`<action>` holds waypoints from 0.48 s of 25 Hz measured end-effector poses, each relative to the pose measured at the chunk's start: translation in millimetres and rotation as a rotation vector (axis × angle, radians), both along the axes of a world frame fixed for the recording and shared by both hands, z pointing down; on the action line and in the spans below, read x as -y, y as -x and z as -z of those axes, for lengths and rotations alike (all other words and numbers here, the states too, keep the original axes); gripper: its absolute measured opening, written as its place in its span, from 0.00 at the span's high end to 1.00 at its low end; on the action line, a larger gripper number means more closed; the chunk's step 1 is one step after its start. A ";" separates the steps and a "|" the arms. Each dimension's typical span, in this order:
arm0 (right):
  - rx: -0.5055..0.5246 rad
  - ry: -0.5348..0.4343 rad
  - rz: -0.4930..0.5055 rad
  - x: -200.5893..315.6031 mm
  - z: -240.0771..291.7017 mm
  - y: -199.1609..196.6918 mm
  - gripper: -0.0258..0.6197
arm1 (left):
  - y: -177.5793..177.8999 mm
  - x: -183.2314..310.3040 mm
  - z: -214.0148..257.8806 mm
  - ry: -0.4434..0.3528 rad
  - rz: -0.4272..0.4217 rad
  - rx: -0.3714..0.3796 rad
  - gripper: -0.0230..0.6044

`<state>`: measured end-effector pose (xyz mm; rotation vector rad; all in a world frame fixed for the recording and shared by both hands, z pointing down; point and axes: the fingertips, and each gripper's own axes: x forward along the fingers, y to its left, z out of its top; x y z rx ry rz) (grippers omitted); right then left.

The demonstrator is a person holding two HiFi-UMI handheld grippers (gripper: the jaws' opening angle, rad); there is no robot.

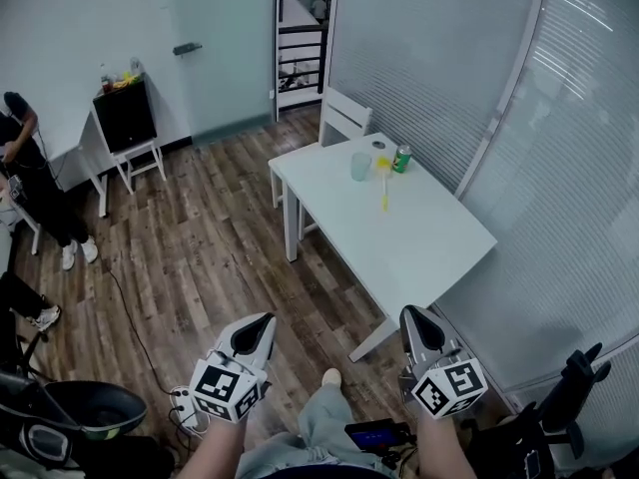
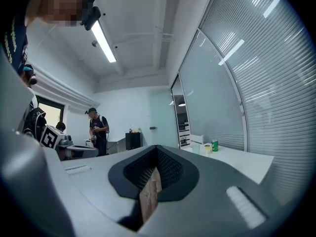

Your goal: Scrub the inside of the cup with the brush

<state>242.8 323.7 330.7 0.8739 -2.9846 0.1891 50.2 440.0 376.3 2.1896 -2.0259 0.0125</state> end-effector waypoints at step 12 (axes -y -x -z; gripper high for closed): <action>0.009 -0.012 0.053 102.8 15.3 40.1 0.95 | 29.5 93.5 7.7 -0.002 0.041 0.008 0.96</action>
